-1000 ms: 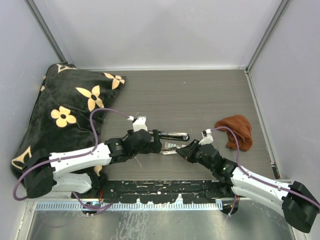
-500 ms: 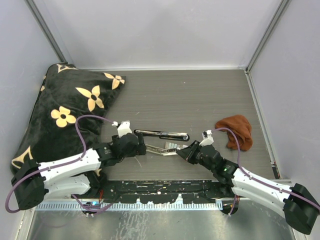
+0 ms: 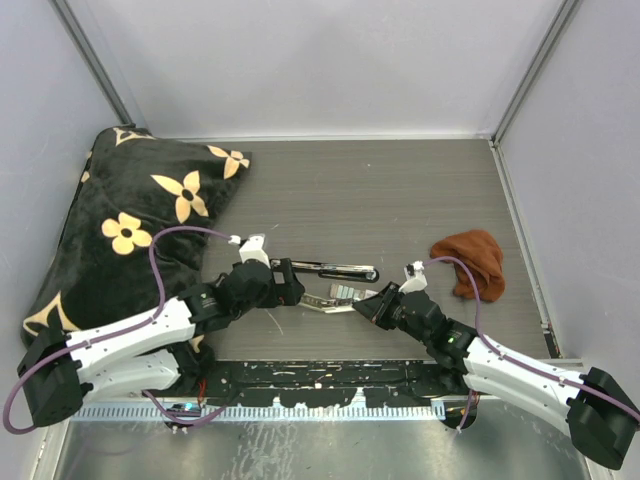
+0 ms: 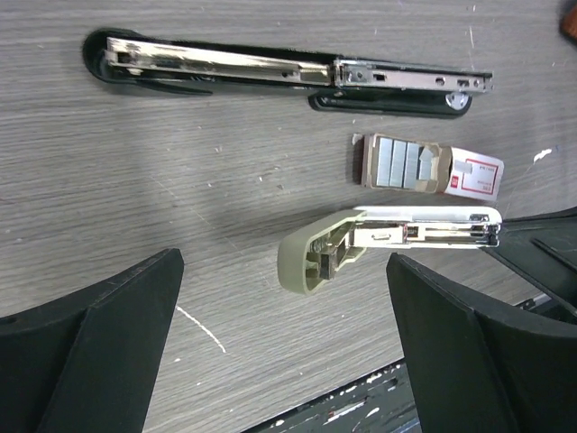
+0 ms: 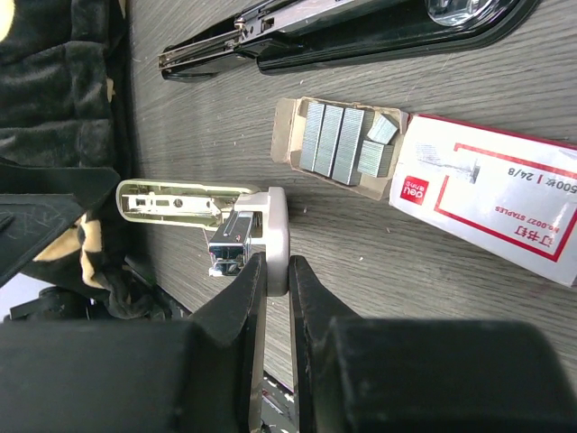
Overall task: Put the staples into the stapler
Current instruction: Open the stapler at the center of the board.
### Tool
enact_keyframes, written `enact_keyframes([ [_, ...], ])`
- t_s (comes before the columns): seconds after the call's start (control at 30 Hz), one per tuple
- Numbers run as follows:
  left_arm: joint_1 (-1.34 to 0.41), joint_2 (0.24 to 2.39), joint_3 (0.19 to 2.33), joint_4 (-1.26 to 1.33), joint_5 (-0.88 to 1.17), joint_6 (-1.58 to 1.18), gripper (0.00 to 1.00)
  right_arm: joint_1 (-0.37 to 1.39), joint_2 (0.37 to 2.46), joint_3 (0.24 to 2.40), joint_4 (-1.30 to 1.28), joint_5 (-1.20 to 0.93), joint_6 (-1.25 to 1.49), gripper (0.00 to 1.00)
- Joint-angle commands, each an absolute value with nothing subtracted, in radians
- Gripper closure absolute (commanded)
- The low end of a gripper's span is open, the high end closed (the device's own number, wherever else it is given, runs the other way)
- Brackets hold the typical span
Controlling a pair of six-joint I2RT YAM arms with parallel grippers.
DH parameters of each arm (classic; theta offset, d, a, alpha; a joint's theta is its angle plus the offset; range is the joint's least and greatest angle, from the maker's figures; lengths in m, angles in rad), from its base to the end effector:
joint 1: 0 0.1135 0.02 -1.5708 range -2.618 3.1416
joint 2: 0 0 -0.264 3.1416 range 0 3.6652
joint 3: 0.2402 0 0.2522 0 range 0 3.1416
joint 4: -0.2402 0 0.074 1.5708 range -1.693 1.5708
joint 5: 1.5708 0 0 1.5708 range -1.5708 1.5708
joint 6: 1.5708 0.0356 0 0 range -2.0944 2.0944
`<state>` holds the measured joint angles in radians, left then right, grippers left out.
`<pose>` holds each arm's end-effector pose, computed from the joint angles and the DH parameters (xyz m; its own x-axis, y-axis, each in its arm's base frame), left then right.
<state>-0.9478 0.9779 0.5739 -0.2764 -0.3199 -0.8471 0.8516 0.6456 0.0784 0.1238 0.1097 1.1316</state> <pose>0.1288 -0.1600 0.2235 -0.7139 -0.2255 -0.6630 0.1410 0.8811 -0.4515 0.0996 0.1079 0.1444 -0.7380 0.5228 -0.4266 -0.0345 0.6022 0.7976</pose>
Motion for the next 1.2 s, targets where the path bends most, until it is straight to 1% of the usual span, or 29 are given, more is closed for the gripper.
enact_keyframes([
  [0.0, -0.939, 1.052, 0.622, -0.191, -0.238, -0.82, 0.02, 0.856, 0.621, 0.081, 0.175, 0.112, 1.152, 0.99],
  [0.1, -0.936, 1.091, 0.615, -0.159, -0.203, -0.833, 0.0, 0.856, 0.612, 0.076, 0.176, 0.112, 1.159, 0.99],
  [0.2, -0.933, 1.112, 0.598, -0.12, -0.18, -0.844, 0.06, 0.856, 0.602, 0.07, 0.176, 0.112, 1.166, 0.99],
  [0.23, -0.929, 1.117, 0.592, -0.112, -0.174, -0.849, 0.09, 0.856, 0.599, 0.069, 0.175, 0.111, 1.166, 0.99],
  [0.3, -0.922, 1.122, 0.585, -0.096, -0.165, -0.857, 0.18, 0.855, 0.596, 0.068, 0.172, 0.111, 1.168, 0.99],
  [0.37, -0.916, 1.126, 0.574, -0.083, -0.161, -0.863, 0.25, 0.856, 0.595, 0.067, 0.172, 0.11, 1.169, 0.99],
  [0.5, -0.904, 1.125, 0.56, -0.065, -0.158, -0.873, 0.35, 0.856, 0.597, 0.067, 0.172, 0.109, 1.17, 0.99],
  [0.77, -0.891, 1.119, 0.547, -0.058, -0.124, -0.874, 0.58, 0.856, 0.602, 0.06, 0.173, 0.115, 1.179, 0.99],
  [0.9, -0.888, 1.102, 0.521, -0.028, -0.081, -0.869, 0.64, 0.856, 0.619, 0.056, 0.178, 0.119, 1.192, 0.99],
  [0.97, -0.883, 1.098, 0.509, -0.001, -0.042, -0.871, 0.7, 0.856, 0.624, 0.061, 0.176, 0.114, 1.19, 1.0],
  [1.07, -0.874, 1.099, 0.513, 0.007, 0.015, -0.868, 0.81, 0.856, 0.62, 0.048, 0.171, 0.119, 1.199, 0.99],
  [1.17, -0.863, 1.085, 0.525, -0.015, 0.041, -0.855, 0.9, 0.856, 0.612, 0.019, 0.182, 0.119, 1.216, 0.99],
])
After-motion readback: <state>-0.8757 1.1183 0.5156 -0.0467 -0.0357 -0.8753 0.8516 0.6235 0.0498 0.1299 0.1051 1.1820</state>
